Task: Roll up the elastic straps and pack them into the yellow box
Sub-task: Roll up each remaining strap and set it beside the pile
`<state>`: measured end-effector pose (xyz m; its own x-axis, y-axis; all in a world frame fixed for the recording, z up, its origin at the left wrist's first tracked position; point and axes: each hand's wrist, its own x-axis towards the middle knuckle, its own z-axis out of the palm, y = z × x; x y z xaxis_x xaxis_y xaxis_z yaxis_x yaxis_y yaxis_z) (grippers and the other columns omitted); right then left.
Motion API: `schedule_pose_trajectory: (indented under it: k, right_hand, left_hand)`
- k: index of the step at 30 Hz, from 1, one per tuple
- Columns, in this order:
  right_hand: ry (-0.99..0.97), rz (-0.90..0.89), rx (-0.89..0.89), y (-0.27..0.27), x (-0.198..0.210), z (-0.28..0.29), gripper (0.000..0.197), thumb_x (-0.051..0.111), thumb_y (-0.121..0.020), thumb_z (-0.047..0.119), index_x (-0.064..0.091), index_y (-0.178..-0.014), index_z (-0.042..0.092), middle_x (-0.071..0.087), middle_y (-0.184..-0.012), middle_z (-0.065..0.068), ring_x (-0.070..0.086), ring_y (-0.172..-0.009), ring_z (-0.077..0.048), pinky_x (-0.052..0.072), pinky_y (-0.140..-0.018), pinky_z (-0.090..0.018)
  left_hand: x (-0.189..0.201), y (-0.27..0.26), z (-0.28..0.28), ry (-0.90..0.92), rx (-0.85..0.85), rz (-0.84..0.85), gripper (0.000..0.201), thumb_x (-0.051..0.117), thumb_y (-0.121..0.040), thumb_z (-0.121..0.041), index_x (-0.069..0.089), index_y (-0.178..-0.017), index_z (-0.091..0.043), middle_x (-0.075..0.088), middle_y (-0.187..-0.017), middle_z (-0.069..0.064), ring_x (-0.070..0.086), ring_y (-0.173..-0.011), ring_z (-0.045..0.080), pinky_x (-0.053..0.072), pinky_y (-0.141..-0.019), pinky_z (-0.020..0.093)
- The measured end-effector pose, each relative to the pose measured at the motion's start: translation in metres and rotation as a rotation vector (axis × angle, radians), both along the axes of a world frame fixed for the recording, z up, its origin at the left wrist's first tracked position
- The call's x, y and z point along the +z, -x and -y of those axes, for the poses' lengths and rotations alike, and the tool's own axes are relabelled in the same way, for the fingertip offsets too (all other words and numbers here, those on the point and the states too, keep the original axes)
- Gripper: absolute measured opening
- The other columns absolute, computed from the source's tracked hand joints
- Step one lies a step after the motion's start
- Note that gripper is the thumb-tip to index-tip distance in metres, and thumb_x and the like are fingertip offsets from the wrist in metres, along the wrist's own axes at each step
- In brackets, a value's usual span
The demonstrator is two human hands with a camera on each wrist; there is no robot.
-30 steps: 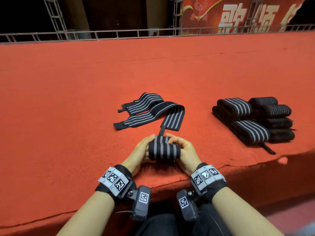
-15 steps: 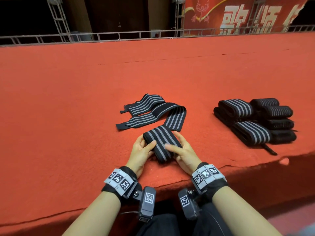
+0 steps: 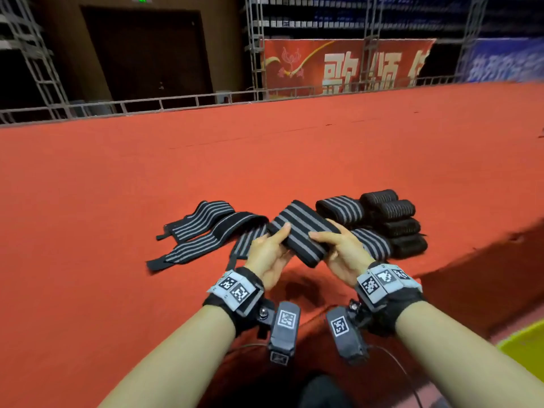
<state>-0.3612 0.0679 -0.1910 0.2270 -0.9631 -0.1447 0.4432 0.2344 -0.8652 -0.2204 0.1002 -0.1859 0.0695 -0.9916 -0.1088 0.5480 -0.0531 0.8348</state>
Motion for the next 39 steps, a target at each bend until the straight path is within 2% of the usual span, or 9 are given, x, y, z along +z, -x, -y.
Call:
schedule_pose_trajectory:
  k: [6, 9, 15, 20, 22, 28, 30, 34, 39]
  right_hand:
    - [-0.11, -0.101, -0.26, 0.069, 0.012, 0.008, 0.034, 0.068, -0.079, 0.002, 0.065, -0.113, 0.001, 0.071, -0.107, -0.017, 0.069, -0.097, -0.033, 0.055, -0.089, -0.046]
    - [-0.19, -0.153, -0.356, 0.092, 0.014, 0.015, 0.031, 0.072, -0.074, 0.002, 0.066, -0.104, -0.002, 0.072, -0.097, -0.019, 0.07, -0.087, -0.036, 0.057, -0.082, -0.05]
    - [-0.257, -0.19, -0.508, 0.109, 0.012, 0.032, 0.061, 0.08, -0.055, 0.013, 0.063, -0.112, -0.001, 0.071, -0.096, -0.018, 0.071, -0.079, -0.035, 0.059, -0.072, -0.048]
    - [-0.27, -0.188, -0.502, 0.116, 0.023, 0.039, 0.028, 0.069, -0.075, 0.016, 0.067, -0.101, 0.006, 0.069, -0.085, -0.011, 0.065, -0.063, -0.025, 0.046, -0.048, -0.027]
    - [-0.27, -0.186, -0.505, 0.118, 0.024, 0.042, 0.027, 0.068, -0.077, 0.015, 0.068, -0.101, 0.005, 0.069, -0.082, -0.01, 0.065, -0.062, -0.025, 0.047, -0.05, -0.028]
    - [-0.275, -0.205, -0.561, 0.112, 0.023, 0.045, 0.039, 0.071, -0.075, 0.013, 0.062, -0.111, 0.003, 0.069, -0.098, -0.015, 0.068, -0.077, -0.03, 0.052, -0.056, -0.032]
    - [-0.285, -0.226, -0.583, 0.106, 0.018, 0.046, 0.051, 0.075, -0.065, 0.017, 0.061, -0.111, 0.001, 0.069, -0.101, -0.017, 0.068, -0.082, -0.033, 0.057, -0.068, -0.039]
    - [-0.321, -0.277, -0.604, 0.103, -0.005, 0.059, 0.06, 0.077, -0.047, 0.022, 0.061, -0.102, 0.002, 0.068, -0.1, -0.018, 0.068, -0.083, -0.036, 0.056, -0.082, -0.052]
    - [-0.334, -0.377, -0.582, 0.101, -0.002, 0.061, 0.044, 0.082, -0.061, 0.023, 0.059, -0.092, 0.002, 0.067, -0.104, -0.018, 0.066, -0.088, -0.035, 0.054, -0.086, -0.05]
  left_hand:
    - [0.01, 0.084, 0.038, -0.186, -0.088, 0.025, 0.03, 0.063, -0.092, -0.017, 0.061, -0.117, 0.0, 0.069, -0.095, 0.009, 0.068, -0.07, 0.015, 0.057, -0.056, 0.023]
    - [0.002, 0.109, 0.057, -0.252, -0.106, 0.066, 0.037, 0.069, -0.088, -0.02, 0.062, -0.119, -0.001, 0.072, -0.102, 0.011, 0.07, -0.074, 0.017, 0.059, -0.06, 0.025]
    - [0.0, 0.128, 0.074, -0.25, -0.144, 0.254, 0.042, 0.07, -0.087, -0.035, 0.06, -0.11, -0.002, 0.067, -0.063, 0.002, 0.06, -0.048, 0.009, 0.048, -0.045, 0.019]
    - [0.002, 0.131, 0.078, -0.166, -0.194, 0.431, 0.055, 0.062, -0.084, -0.059, 0.066, -0.113, -0.012, 0.073, -0.1, 0.004, 0.067, -0.076, 0.017, 0.047, -0.055, 0.022]
    - [0.004, 0.134, 0.077, -0.164, -0.248, 0.476, 0.06, 0.053, -0.085, -0.065, 0.063, -0.118, -0.016, 0.071, -0.091, 0.001, 0.063, -0.073, 0.015, 0.044, -0.055, 0.023]
    - [0.0, 0.14, 0.083, -0.176, -0.253, 0.482, 0.057, 0.038, -0.097, -0.054, 0.059, -0.123, -0.008, 0.068, -0.115, 0.015, 0.066, -0.1, 0.026, 0.052, -0.07, 0.028]
    - [-0.005, 0.142, 0.082, -0.225, -0.259, 0.421, 0.055, 0.037, -0.1, -0.049, 0.05, -0.133, -0.007, 0.064, -0.121, 0.018, 0.065, -0.101, 0.029, 0.056, -0.068, 0.028]
    - [-0.013, 0.142, 0.087, -0.257, -0.232, 0.468, 0.058, 0.034, -0.103, -0.043, 0.036, -0.141, -0.001, 0.063, -0.116, 0.025, 0.067, -0.074, 0.026, 0.057, -0.049, 0.026]
    - [-0.017, 0.143, 0.093, -0.251, -0.156, 0.593, 0.058, 0.033, -0.103, -0.039, 0.02, -0.145, -0.001, 0.064, -0.082, 0.015, 0.066, -0.049, 0.019, 0.054, -0.042, 0.025]
